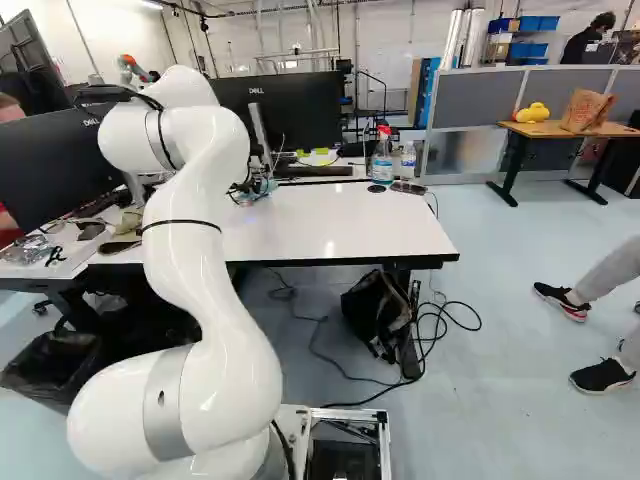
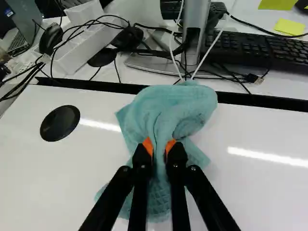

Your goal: Clean the table with the green towel

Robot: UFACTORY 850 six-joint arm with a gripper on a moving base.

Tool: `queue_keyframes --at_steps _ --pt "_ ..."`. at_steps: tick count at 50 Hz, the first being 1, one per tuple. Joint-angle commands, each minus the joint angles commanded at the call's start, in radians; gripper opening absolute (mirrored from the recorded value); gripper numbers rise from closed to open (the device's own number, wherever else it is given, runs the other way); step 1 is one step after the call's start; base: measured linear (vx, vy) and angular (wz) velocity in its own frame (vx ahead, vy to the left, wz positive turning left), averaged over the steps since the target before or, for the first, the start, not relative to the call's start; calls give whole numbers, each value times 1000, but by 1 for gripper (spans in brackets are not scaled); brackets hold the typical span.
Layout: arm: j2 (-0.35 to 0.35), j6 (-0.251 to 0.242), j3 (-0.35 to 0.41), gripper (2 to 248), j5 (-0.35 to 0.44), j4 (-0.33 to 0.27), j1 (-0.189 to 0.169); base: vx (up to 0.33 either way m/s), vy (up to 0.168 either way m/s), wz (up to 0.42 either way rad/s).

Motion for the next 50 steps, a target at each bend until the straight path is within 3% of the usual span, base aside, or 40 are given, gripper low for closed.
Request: queue_keyframes --at_steps 28,50 --pt "122 0 178 47 0 0 18 0 0 0" --pt "213 0 308 47 0 0 -3 0 0 0"
